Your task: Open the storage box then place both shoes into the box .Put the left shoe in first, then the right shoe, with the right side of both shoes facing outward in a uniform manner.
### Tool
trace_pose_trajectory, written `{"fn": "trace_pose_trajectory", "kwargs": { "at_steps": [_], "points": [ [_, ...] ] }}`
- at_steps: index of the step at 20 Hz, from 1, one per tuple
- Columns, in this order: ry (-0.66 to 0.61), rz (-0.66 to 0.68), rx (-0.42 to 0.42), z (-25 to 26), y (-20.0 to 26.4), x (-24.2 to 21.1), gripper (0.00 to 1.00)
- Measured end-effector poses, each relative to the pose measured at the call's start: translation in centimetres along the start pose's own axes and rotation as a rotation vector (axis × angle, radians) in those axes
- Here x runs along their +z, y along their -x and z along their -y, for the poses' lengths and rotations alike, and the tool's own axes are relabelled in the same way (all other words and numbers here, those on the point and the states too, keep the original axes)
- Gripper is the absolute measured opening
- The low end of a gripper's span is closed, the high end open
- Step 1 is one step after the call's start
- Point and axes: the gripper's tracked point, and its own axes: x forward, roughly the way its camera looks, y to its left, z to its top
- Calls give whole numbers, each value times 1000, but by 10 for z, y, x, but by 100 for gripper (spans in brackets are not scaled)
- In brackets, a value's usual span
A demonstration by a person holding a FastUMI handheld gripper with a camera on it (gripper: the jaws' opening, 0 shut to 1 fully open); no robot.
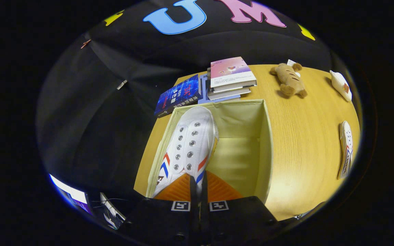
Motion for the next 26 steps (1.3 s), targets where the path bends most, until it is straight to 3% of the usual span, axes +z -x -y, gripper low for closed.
{"fn": "trace_pose_trajectory", "kwargs": {
  "at_steps": [4, 6, 8, 9, 10, 13, 16, 19, 26],
  "points": [
    [9, -16, -24, -4, -14, -6, 6],
    [-1, -43, 0, -11, -17, -9, 12],
    [-16, -39, 101, -34, -4, -6, 27],
    [-12, -22, 144, -44, 6, -4, 52],
    [4, -7, 177, -50, 16, 0, 56],
    [130, 45, 214, -34, 51, 8, 95],
    [244, 121, 194, 15, 91, 20, 99],
    [327, 194, 114, 90, 130, 37, 99],
    [287, 229, -124, 296, 186, 43, 99]
  ]
}}
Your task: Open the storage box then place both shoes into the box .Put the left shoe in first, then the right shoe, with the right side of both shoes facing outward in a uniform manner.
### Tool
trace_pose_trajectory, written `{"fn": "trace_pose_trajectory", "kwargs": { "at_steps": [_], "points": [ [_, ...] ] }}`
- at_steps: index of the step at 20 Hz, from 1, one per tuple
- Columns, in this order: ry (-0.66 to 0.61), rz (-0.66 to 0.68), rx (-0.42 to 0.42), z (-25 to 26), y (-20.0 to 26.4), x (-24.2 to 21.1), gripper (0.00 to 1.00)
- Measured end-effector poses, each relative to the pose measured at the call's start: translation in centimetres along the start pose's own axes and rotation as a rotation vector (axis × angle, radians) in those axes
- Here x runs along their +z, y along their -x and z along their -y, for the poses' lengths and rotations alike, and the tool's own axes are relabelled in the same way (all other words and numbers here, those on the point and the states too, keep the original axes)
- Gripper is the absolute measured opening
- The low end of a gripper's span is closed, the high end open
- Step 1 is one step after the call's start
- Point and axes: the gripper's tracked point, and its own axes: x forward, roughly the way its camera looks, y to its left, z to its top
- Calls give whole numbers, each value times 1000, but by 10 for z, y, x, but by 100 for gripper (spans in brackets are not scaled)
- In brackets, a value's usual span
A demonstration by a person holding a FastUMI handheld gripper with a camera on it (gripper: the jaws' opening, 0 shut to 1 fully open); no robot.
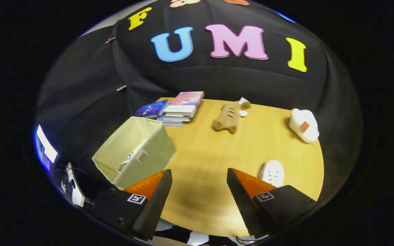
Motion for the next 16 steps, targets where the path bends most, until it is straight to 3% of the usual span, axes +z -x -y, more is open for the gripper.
{"fn": "trace_pose_trajectory", "kwargs": {
  "at_steps": [7, 16],
  "points": [
    [-61, -88, -154, 156, 7, -70, 99],
    [-75, -227, -171, 198, -48, -134, 99]
  ]
}}
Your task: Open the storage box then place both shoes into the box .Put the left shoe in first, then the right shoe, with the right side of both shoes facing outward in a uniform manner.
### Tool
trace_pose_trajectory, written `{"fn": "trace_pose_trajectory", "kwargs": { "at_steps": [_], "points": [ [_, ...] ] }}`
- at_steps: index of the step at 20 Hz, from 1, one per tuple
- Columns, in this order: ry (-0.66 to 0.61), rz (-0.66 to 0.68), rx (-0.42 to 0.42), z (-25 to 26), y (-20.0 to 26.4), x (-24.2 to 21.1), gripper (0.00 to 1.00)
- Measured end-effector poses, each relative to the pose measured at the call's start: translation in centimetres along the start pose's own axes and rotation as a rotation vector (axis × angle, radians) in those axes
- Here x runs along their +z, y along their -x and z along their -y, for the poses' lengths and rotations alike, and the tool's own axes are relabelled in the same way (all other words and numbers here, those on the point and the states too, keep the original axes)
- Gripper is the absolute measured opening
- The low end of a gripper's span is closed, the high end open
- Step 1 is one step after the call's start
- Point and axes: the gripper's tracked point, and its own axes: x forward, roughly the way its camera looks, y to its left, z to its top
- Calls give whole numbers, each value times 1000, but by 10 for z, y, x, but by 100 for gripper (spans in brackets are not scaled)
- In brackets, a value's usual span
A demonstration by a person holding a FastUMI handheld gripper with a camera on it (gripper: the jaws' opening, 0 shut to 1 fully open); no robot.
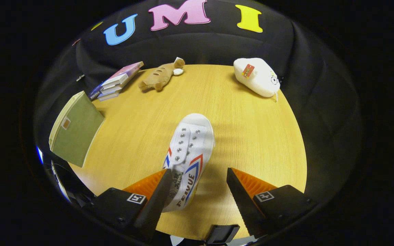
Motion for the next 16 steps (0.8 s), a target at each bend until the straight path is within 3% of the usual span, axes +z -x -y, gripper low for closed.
{"fn": "trace_pose_trajectory", "kwargs": {
  "at_steps": [6, 8, 11, 13, 16],
  "points": [
    [-59, -50, -4, -1, -28, -12, 95],
    [-95, -46, 15, -9, -33, -12, 83],
    [-121, -47, 18, -17, -34, -11, 46],
    [-134, -49, 10, -15, -34, -10, 44],
    [-199, -69, 2, -13, -35, -10, 24]
  ]
}}
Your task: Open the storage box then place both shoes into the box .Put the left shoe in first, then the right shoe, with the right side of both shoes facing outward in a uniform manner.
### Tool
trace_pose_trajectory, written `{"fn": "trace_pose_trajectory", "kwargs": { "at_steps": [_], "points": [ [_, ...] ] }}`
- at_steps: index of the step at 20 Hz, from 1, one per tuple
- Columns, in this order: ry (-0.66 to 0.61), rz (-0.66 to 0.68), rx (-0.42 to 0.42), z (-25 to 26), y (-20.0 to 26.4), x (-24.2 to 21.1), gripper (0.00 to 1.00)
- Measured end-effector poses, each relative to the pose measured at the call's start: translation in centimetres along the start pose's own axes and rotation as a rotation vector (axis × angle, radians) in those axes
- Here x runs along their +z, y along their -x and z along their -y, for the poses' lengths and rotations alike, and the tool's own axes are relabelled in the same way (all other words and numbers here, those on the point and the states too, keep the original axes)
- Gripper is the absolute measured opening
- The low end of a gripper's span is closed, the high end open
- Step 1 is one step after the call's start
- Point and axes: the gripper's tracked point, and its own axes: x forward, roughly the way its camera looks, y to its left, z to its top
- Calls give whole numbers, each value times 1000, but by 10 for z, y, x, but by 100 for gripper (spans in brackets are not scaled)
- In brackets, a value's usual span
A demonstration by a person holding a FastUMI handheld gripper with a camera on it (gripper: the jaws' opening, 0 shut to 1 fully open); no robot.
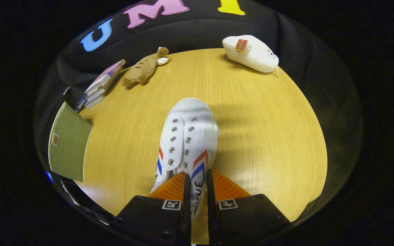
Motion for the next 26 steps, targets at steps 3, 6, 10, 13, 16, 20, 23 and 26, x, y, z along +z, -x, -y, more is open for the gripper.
{"fn": "trace_pose_trajectory", "kwargs": {
  "at_steps": [3, 6, 10, 13, 16, 20, 23, 26],
  "points": [
    [32, 5, 9, 1, 3, 2, 9],
    [19, 3, 16, -16, 16, -3, 8],
    [-30, 44, 11, -55, 47, 5, 8],
    [-37, 90, 15, -94, 75, 19, 8],
    [-28, 116, 1, -139, 106, 29, 8],
    [-93, 169, 49, -212, 142, 45, 8],
    [-123, 190, 96, -267, 162, 55, 8],
    [-91, 204, 121, -319, 174, 61, 8]
  ]
}}
